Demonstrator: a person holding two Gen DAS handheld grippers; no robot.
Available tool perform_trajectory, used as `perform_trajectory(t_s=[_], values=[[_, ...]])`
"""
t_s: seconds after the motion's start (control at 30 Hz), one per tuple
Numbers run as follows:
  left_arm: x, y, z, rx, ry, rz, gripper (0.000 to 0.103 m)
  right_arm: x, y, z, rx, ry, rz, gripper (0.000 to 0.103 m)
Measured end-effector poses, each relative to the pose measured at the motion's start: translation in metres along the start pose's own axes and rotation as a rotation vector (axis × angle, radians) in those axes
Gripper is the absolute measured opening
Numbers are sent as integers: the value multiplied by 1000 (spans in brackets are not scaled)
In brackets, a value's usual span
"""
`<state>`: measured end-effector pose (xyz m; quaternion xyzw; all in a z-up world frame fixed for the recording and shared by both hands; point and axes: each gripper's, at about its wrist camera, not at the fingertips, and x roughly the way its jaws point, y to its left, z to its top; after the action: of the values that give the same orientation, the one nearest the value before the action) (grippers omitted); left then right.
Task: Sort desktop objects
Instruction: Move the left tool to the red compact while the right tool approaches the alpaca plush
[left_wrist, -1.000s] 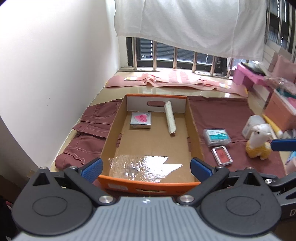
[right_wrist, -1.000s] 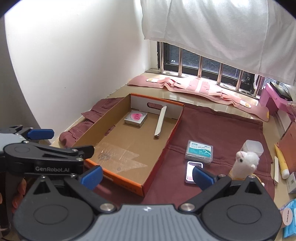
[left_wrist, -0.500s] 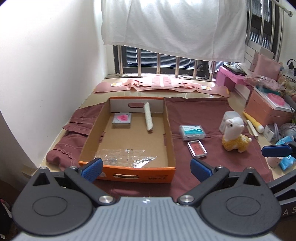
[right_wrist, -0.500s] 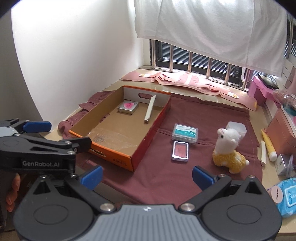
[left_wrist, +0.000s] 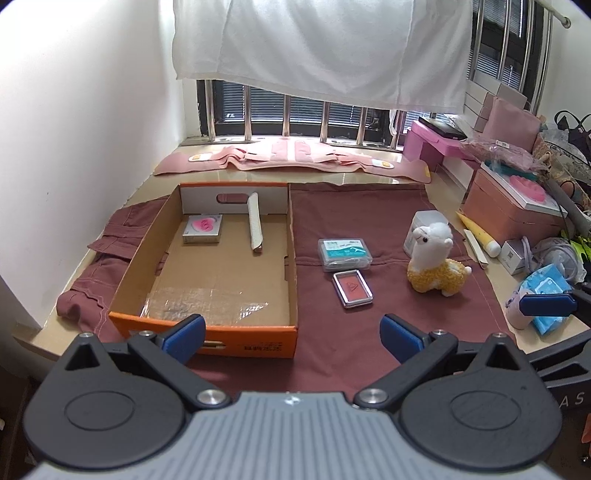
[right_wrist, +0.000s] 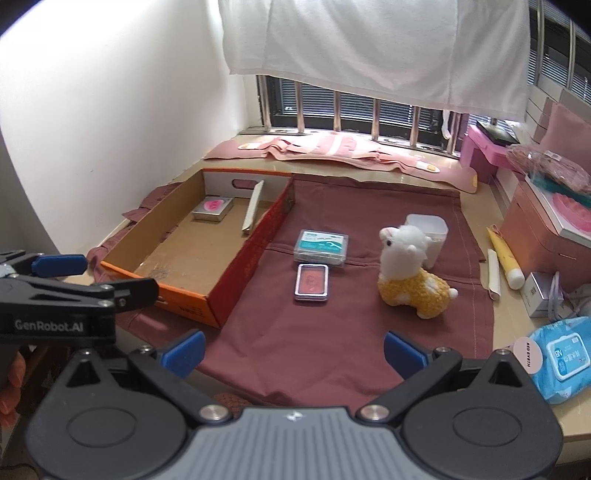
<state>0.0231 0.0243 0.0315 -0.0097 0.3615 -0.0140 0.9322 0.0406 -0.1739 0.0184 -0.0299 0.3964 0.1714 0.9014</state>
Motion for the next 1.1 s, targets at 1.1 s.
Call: perform_trajectory(t_s=[1.1], values=[[151, -93, 7, -5, -102, -11, 103, 93, -122, -26, -64, -260, -126, 103]])
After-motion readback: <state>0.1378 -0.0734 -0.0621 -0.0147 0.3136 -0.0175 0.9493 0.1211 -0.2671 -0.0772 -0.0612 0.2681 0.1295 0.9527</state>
